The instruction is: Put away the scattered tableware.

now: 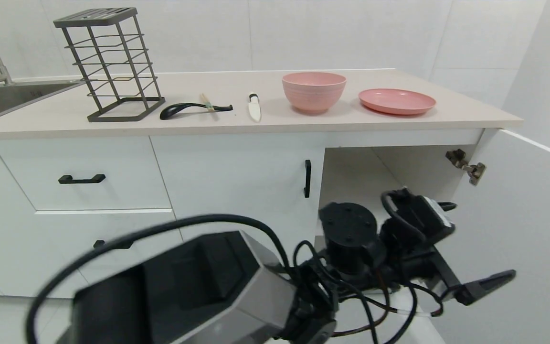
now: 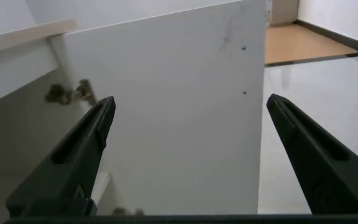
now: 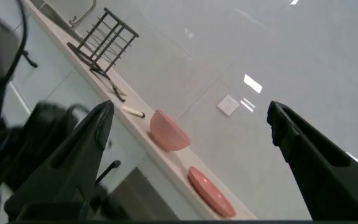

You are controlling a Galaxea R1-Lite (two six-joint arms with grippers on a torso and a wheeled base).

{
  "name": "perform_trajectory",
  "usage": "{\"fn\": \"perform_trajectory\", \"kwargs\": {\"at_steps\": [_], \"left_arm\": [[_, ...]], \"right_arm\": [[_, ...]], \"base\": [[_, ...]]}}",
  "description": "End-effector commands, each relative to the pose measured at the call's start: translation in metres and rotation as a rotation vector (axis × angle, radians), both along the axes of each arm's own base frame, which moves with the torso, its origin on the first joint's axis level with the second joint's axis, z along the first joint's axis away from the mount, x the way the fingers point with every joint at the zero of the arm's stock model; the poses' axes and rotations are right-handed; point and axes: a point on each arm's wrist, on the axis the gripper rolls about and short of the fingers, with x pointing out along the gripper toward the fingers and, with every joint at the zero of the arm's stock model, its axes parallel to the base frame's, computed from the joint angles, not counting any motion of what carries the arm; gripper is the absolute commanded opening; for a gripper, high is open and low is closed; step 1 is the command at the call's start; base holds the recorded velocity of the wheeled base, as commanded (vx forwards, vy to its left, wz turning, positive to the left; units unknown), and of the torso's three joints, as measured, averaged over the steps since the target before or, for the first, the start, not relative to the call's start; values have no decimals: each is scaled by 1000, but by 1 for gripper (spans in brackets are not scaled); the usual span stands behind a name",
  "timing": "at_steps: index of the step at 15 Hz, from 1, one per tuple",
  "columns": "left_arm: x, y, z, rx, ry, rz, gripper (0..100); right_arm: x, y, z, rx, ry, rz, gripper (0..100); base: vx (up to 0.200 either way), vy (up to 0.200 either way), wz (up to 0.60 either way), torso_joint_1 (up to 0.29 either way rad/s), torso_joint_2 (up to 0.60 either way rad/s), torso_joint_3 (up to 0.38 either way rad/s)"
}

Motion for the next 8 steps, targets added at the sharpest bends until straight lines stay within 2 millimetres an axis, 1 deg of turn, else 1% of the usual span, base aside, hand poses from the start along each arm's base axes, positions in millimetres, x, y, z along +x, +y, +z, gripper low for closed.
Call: {"fn": "perform_trajectory", "kwargs": {"at_steps": [1,2,3,4,5,6,7,8], "left_arm": [[-13,166,98,-66,-53,221,100],[-21,186,114,-94,-75,245,100],[-46,244,158,-196,-158,325,100],[-67,281,183,-251,-218,389,100],[-91,316,199,-279,-257,450,100],[-109,335,204,-296,-261,485,100],[-133,353,206,-326,-270,498,100],[-149,362,206,-350,-297,504,100]], "right_arm": [[-6,1,-11,3,21,2,100],[-8,1,-13,4,23,1,100],[-13,2,-14,2,10,-1,100],[-17,3,-14,0,-2,-6,100],[-22,4,-16,1,-7,-12,100],[-26,4,-19,0,-3,-14,100],[-32,5,-23,1,1,-17,100],[-37,6,-29,2,8,-13,100]], "base": [[0,0,0,0,0,0],[0,0,0,0,0,0],[0,0,0,0,0,0],[0,0,0,0,0,0],[0,0,0,0,0,0],[0,0,0,0,0,0],[0,0,0,0,0,0],[0,0,0,0,0,0]]}}
